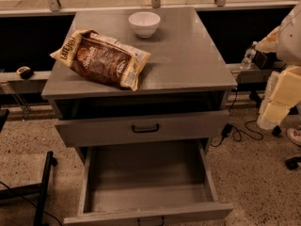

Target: Place brown chip bag into middle drawer

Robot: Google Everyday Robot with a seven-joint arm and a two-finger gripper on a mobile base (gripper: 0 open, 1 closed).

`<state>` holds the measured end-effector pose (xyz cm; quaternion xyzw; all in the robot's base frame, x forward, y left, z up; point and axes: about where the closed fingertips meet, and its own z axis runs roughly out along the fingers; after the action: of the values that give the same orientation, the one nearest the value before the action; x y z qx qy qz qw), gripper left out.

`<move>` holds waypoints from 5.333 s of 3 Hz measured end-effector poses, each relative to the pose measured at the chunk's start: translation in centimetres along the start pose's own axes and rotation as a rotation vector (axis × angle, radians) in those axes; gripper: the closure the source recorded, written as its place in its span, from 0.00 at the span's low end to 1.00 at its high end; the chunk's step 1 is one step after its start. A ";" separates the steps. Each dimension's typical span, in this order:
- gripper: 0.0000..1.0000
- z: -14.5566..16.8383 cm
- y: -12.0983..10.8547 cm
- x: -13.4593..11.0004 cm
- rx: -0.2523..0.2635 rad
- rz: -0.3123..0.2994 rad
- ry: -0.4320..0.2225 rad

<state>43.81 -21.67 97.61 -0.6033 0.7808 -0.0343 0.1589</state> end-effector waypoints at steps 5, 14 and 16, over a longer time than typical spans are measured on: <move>0.00 17.0 -10.9 -30.9 0.008 0.053 -0.192; 1.00 8.1 2.0 -14.7 0.098 -0.133 -0.688; 1.00 13.7 3.6 -14.8 0.060 -0.079 -0.693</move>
Offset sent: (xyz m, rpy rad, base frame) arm 0.1073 0.1215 0.0276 0.1579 -0.1601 0.1623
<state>47.74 -4.71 86.78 -0.6040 0.6552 0.1435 0.4305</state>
